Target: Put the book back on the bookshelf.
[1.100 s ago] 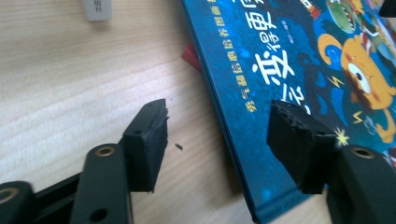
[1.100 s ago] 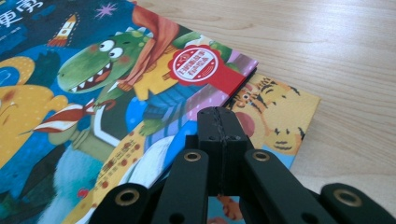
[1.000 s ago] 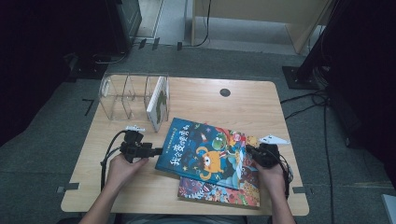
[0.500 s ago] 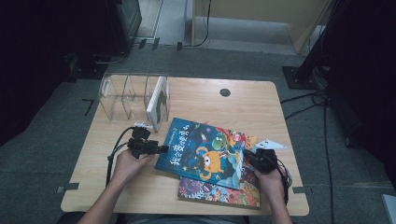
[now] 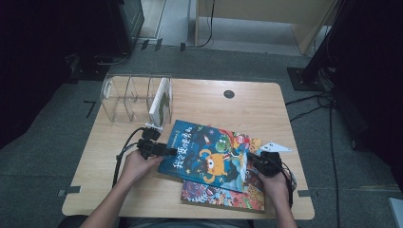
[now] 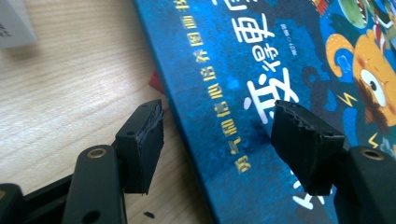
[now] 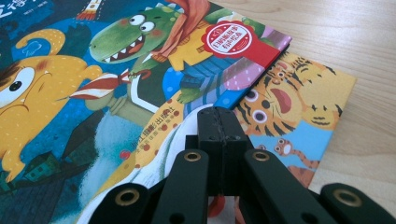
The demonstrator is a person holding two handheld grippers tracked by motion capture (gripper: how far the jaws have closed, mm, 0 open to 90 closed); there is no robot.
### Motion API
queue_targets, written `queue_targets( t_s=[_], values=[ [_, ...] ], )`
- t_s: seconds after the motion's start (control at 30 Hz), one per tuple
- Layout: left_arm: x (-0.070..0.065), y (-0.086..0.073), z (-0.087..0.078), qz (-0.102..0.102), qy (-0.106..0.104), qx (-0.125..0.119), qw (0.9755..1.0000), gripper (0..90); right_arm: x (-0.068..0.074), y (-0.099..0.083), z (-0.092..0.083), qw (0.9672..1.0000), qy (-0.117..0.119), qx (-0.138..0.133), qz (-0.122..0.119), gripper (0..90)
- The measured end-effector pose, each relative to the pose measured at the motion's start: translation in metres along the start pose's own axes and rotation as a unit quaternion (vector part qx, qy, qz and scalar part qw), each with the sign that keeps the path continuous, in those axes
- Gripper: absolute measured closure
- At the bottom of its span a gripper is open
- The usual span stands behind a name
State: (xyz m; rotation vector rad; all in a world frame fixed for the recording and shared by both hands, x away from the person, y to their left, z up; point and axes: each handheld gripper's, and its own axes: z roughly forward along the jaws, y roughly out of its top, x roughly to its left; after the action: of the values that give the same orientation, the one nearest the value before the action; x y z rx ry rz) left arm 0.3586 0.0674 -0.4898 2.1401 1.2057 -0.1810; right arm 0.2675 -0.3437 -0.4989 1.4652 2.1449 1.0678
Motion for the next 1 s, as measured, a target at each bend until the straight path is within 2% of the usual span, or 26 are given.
queue_targets(
  t_s=[0.1, 0.2, 0.3, 0.43, 0.5, 0.6, 0.73, 0.87, 1.0],
  values=[
    [0.000, 0.000, 0.001, -0.001, -0.007, 0.009, 0.9999, 35.1, 0.000, 0.002, 0.003, 1.0000, 0.003, -0.001, -0.003, 90.0],
    [0.000, 0.000, 0.003, -0.012, -0.011, 0.015, 0.9998, 32.4, 0.000, 0.004, 0.006, 1.0000, 0.008, -0.001, -0.004, 90.0],
    [0.002, -0.001, 0.003, -0.035, -0.023, 0.020, 0.9989, 32.5, -0.001, 0.006, 0.007, 0.9999, 0.013, 0.000, -0.001, 90.0],
    [-0.004, -0.003, -0.002, -0.038, -0.012, 0.021, 0.9990, 33.1, -0.003, 0.008, 0.010, 0.9997, 0.023, 0.001, 0.006, 90.0],
    [-0.008, -0.003, -0.009, -0.037, -0.010, 0.011, 0.9992, 34.2, -0.003, 0.009, 0.010, 0.9997, 0.026, 0.003, 0.003, 90.0],
    [-0.012, 0.000, -0.026, -0.035, -0.015, -0.004, 0.9993, 40.3, -0.003, 0.009, 0.011, 0.9995, 0.030, 0.003, -0.001, 90.0],
    [-0.022, 0.008, -0.048, -0.026, -0.010, 0.002, 0.9996, 41.8, 0.001, 0.011, 0.014, 0.9992, 0.038, 0.004, -0.009, 90.0],
    [-0.028, 0.015, -0.069, -0.030, -0.018, 0.009, 0.9994, 45.3, 0.008, 0.014, 0.018, 0.9989, 0.044, 0.005, -0.019, 90.0],
    [-0.035, 0.024, -0.086, -0.034, -0.010, 0.019, 0.9992, 47.9, 0.014, 0.015, 0.022, 0.9981, 0.057, 0.005, -0.024, 90.0]
  ],
)
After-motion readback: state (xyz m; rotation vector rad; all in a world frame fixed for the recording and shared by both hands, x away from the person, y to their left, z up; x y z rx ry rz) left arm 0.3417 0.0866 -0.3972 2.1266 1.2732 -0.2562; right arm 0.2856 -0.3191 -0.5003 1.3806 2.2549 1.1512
